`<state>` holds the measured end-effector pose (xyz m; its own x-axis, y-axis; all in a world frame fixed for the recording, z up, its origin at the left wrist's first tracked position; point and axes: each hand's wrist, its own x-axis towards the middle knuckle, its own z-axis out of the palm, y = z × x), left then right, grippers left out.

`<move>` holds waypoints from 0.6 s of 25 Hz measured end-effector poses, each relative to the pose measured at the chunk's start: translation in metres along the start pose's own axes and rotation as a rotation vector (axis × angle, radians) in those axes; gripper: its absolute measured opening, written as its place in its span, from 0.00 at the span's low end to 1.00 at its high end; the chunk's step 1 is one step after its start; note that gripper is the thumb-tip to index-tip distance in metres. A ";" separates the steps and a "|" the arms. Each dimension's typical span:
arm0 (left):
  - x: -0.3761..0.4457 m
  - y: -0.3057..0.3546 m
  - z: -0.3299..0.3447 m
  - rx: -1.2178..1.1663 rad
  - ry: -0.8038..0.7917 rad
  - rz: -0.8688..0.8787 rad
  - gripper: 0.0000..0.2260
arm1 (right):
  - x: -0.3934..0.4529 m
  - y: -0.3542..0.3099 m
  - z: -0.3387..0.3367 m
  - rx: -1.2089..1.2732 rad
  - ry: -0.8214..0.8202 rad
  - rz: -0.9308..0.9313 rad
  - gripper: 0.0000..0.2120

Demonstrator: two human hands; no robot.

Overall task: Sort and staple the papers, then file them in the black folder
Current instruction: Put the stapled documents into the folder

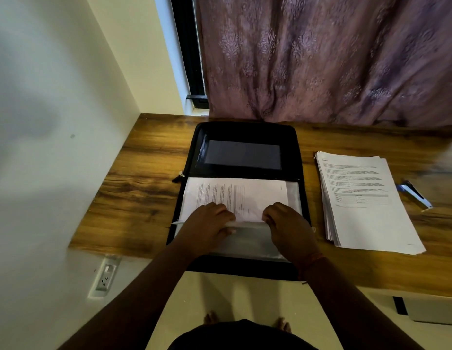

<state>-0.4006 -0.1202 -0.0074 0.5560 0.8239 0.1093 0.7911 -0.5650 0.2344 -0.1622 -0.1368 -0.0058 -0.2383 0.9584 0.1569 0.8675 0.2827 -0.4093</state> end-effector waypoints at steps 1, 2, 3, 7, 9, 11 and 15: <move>-0.003 -0.003 -0.004 0.067 0.011 -0.002 0.09 | 0.001 0.000 -0.001 0.000 0.011 -0.016 0.04; -0.005 -0.007 -0.009 0.125 0.035 -0.008 0.09 | 0.002 -0.001 -0.004 -0.009 -0.003 -0.046 0.04; -0.008 -0.010 -0.013 0.159 0.068 -0.014 0.09 | 0.003 0.001 -0.007 -0.024 -0.032 -0.087 0.04; -0.010 -0.017 -0.027 0.146 0.202 0.039 0.07 | -0.003 0.028 -0.035 -0.039 -0.278 -0.074 0.13; -0.011 -0.027 -0.030 0.138 0.230 0.041 0.04 | -0.007 0.040 -0.049 0.020 -0.221 0.031 0.09; -0.016 -0.042 -0.035 0.096 0.234 -0.036 0.10 | -0.008 0.042 -0.058 0.237 -0.069 0.208 0.04; -0.033 -0.064 -0.051 -0.401 0.375 -0.417 0.08 | 0.001 0.027 -0.065 0.635 0.175 0.471 0.04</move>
<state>-0.4824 -0.1090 0.0235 0.0424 0.9693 0.2420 0.7242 -0.1967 0.6609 -0.1104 -0.1302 0.0417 0.2080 0.9772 -0.0421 0.4340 -0.1308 -0.8914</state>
